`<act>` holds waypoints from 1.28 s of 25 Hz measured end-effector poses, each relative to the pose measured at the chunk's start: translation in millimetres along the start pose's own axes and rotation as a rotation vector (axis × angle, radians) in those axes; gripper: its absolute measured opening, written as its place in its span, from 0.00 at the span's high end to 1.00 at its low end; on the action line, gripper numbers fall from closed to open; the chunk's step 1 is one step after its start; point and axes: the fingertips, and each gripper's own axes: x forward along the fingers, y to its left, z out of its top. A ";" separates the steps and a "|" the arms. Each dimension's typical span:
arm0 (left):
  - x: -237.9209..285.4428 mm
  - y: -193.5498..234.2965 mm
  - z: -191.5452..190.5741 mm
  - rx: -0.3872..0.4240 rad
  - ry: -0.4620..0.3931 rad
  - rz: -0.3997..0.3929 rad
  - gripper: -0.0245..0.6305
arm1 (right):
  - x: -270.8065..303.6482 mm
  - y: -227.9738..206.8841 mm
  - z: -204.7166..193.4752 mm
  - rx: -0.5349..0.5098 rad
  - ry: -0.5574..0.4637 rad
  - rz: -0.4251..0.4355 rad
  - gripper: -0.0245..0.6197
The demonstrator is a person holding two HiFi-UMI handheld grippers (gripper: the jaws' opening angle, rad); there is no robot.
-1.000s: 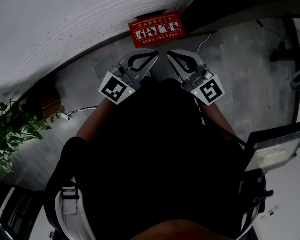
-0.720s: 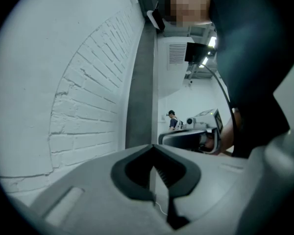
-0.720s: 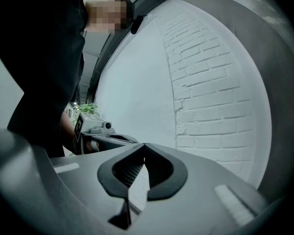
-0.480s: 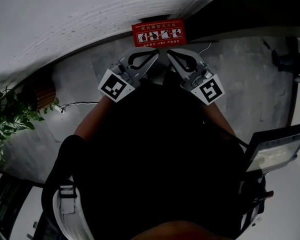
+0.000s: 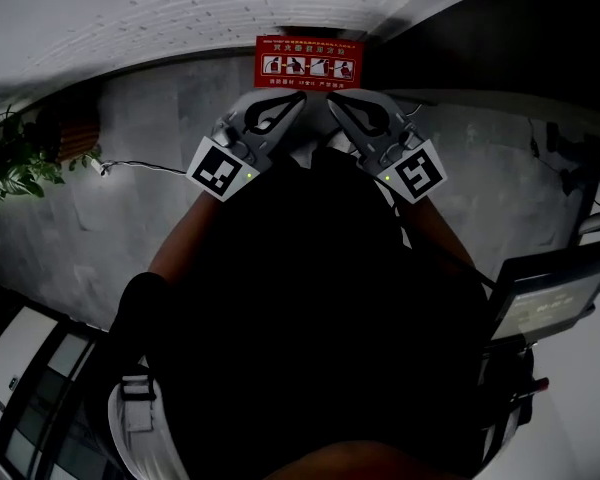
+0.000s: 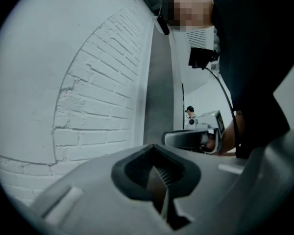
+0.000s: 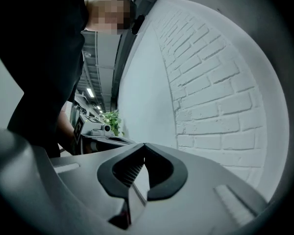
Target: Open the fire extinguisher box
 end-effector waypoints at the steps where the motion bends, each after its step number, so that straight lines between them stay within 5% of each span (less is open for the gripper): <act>1: 3.9 -3.3 -1.5 0.001 0.004 0.024 0.96 | -6.0 -3.7 -2.1 0.011 0.001 0.015 0.95; 12: 4.5 9.2 -27.0 -0.009 0.049 0.108 0.96 | -5.7 -22.7 -31.9 0.063 0.032 0.055 0.95; 32: 31.4 98.2 -149.8 -0.079 0.120 0.027 0.96 | 60.2 -77.4 -156.2 0.142 0.130 -0.124 0.95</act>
